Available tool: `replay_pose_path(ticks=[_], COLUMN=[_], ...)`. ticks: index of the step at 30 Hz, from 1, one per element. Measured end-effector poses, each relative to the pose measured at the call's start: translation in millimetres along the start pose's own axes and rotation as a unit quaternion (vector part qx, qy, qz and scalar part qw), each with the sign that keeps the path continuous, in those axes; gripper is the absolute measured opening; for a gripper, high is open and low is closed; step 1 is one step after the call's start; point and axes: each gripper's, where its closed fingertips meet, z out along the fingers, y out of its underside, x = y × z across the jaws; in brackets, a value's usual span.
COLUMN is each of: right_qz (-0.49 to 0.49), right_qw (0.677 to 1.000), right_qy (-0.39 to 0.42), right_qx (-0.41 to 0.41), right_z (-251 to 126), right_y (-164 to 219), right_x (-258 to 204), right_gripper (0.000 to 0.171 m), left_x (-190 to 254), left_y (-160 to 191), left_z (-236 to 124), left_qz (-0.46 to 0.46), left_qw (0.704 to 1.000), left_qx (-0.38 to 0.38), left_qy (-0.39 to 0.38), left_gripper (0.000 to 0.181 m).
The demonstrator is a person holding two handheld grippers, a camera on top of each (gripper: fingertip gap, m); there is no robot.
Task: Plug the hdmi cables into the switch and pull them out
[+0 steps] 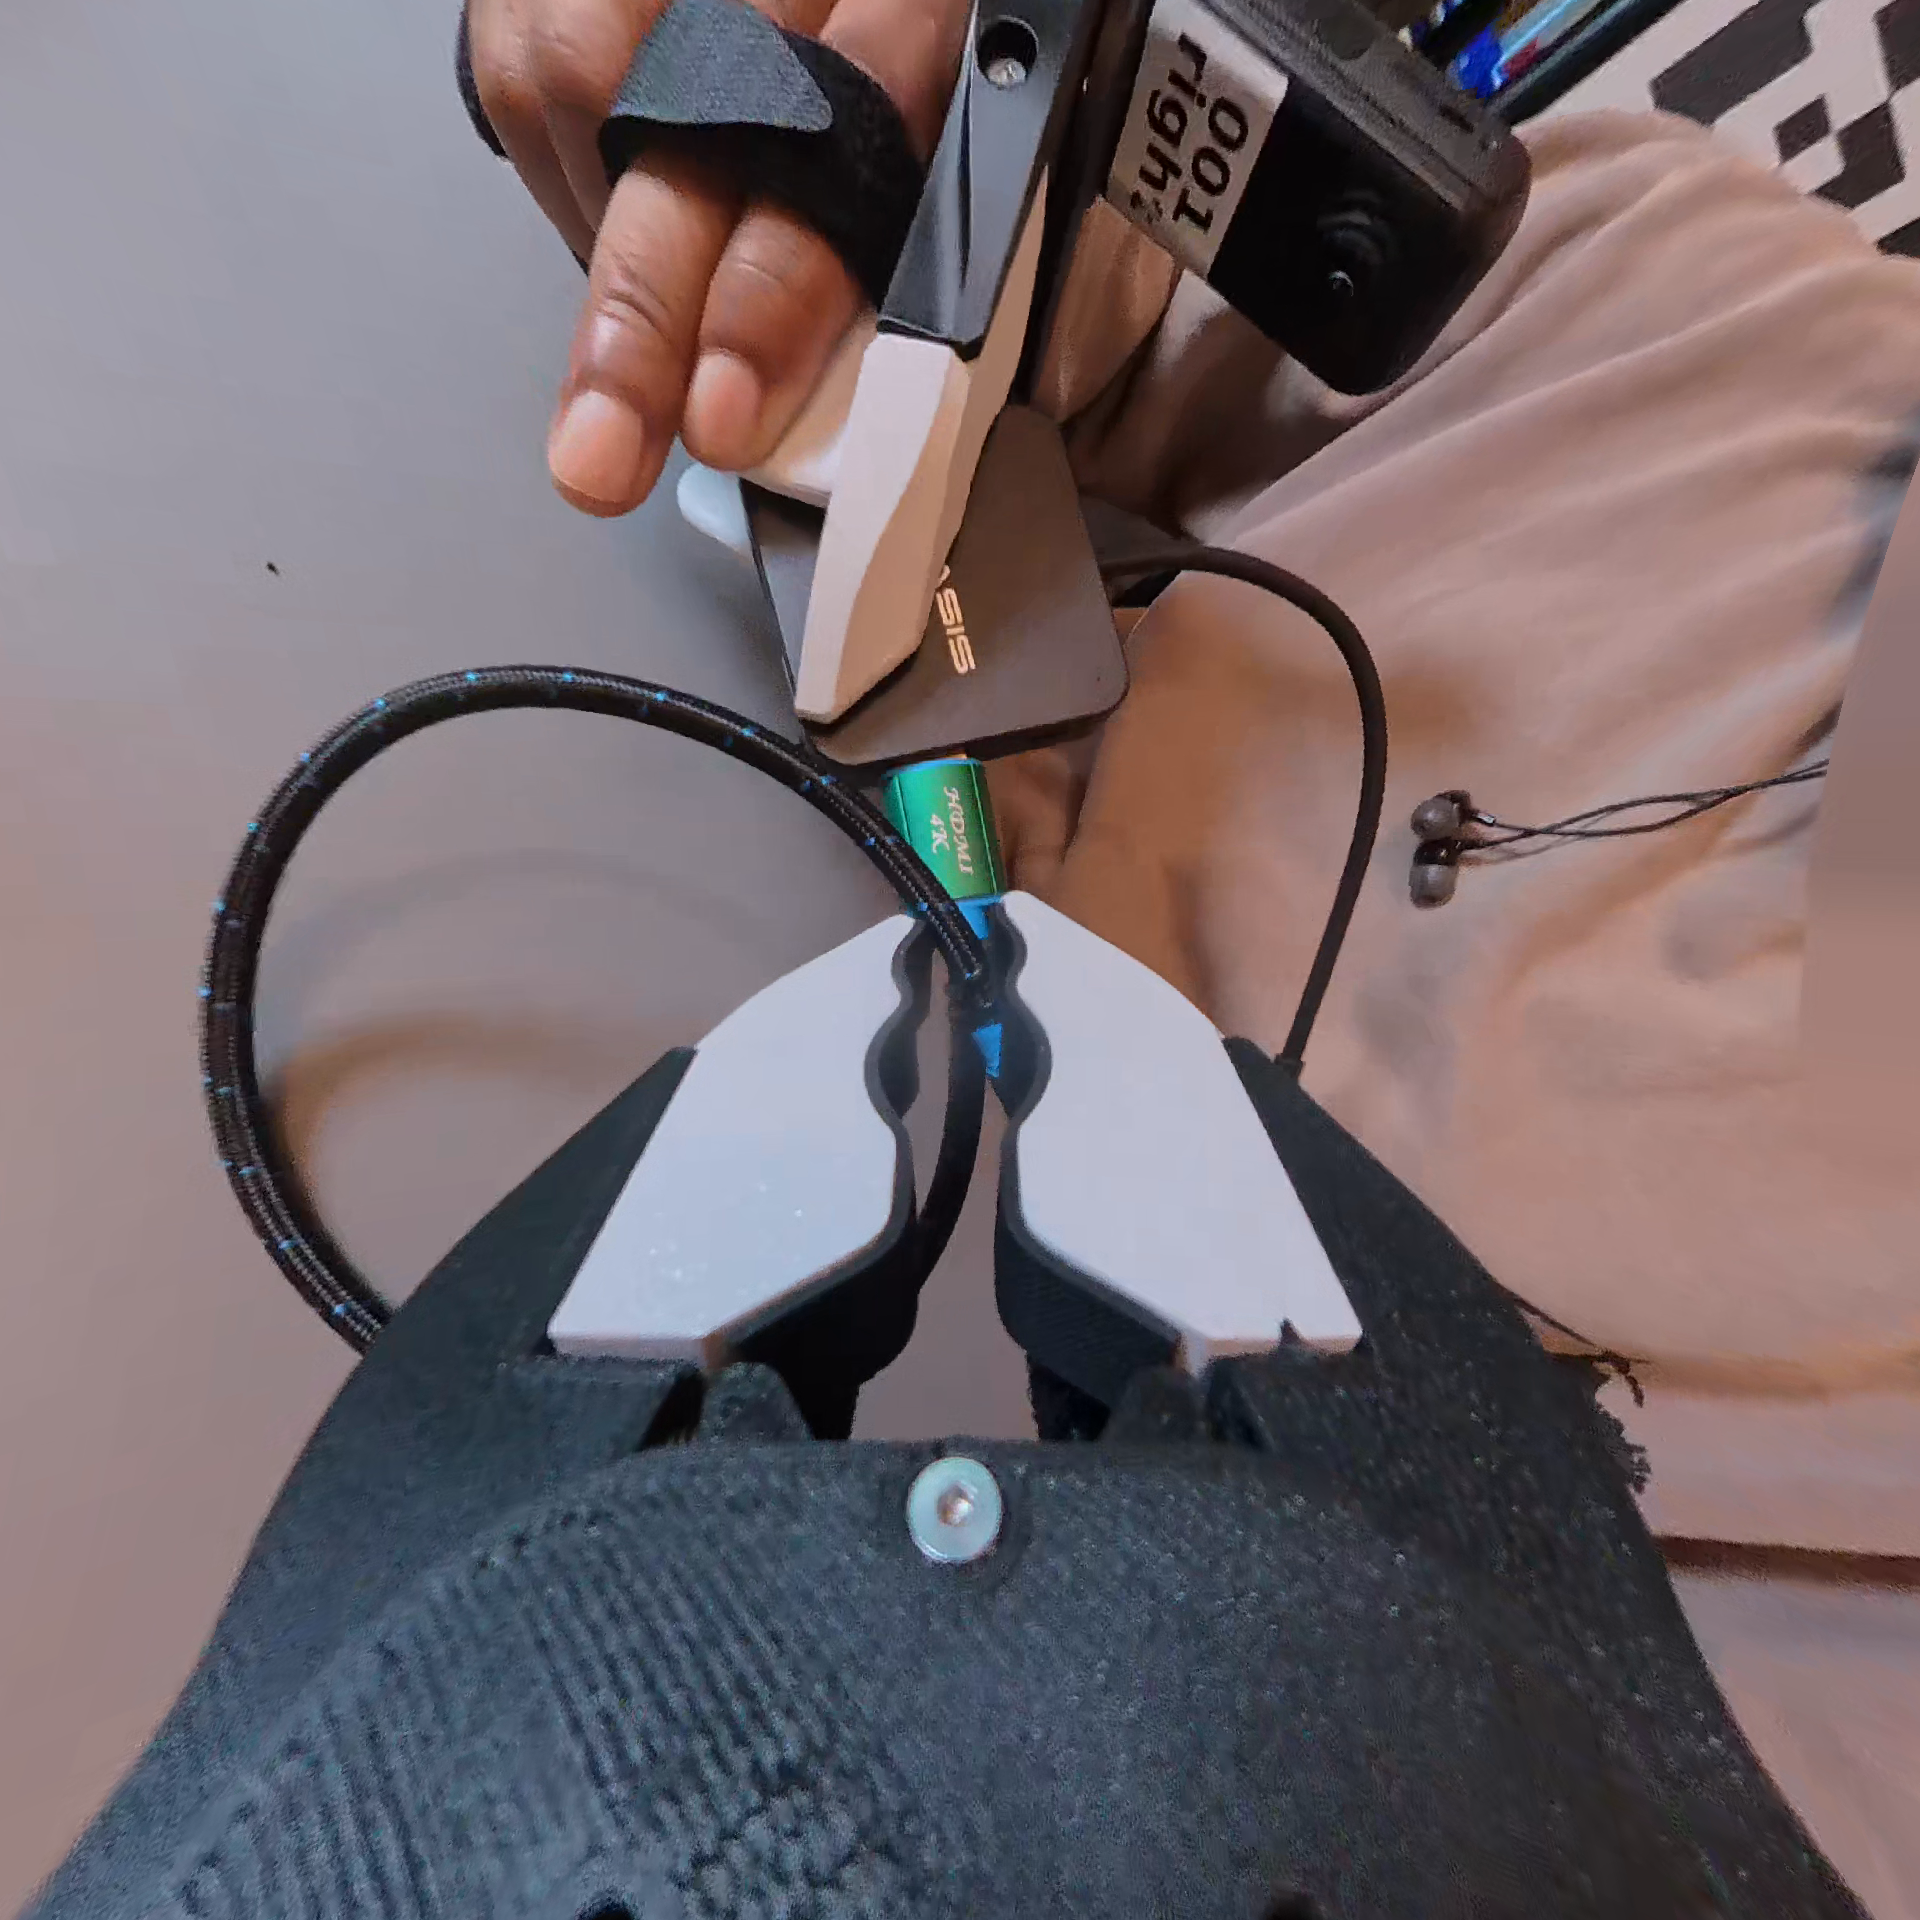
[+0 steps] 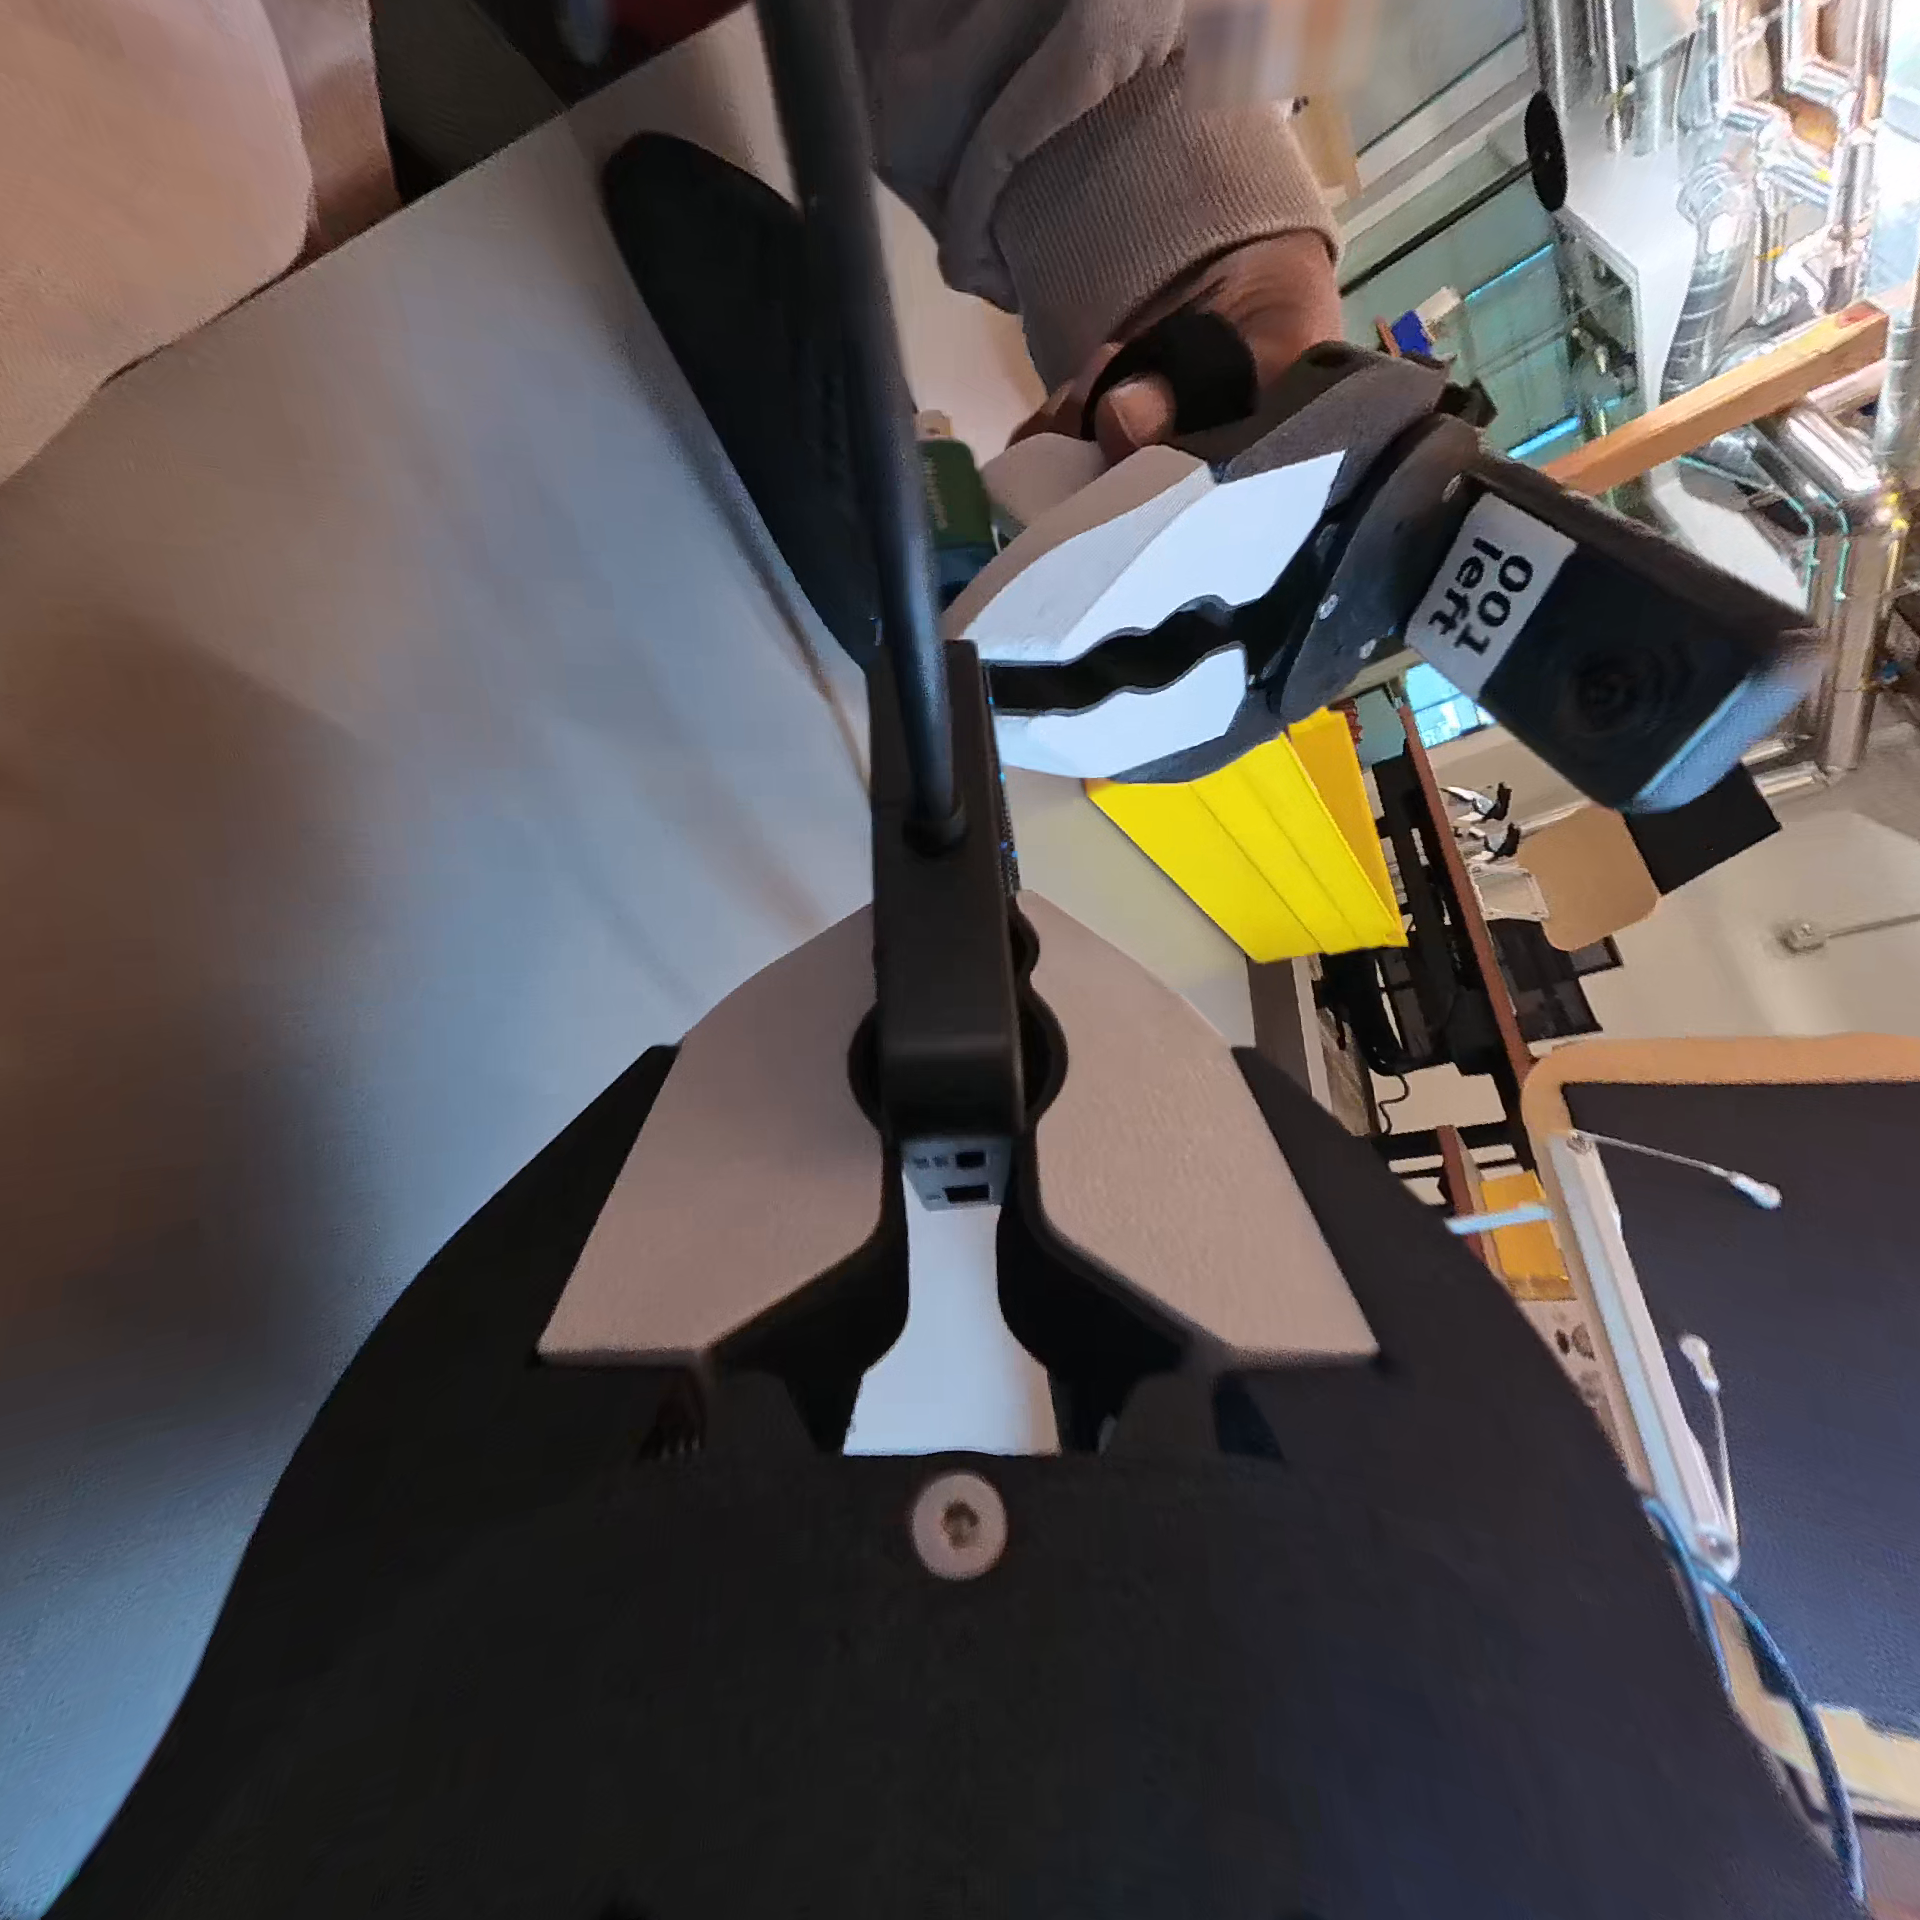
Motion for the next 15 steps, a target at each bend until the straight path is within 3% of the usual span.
replay_pose_path(ticks=[1, 7, 10, 15], right_qz=[-0.011, 0.004, 0.064, 0.257], right_qw=[1.000, 0.998, 0.997, 0.965], right_qy=[-0.006, 0.007, 0.017, 0.026], right_qx=[-0.006, -0.059, -0.041, 0.051], right_z=[3, 6, 3, -19], right_y=[1, 18, 23, 23], right_x=[-3, 2, 12, 38], right_gripper=[0.015, 0.015, 0.015, 0.015], left_x=[-1, -20, -27, -7], left_y=[5, 1, -15, -58], left_z=[2, -5, -16, -65], left_qz=[0.000, -0.052, 0.024, 0.192], left_qw=[1.000, 0.995, 0.988, 0.937], left_qx=[-0.010, 0.064, 0.094, 0.223], left_qy=[-0.006, -0.056, -0.119, -0.190], left_gripper=[0.009, 0.011, 0.015, 0.031])
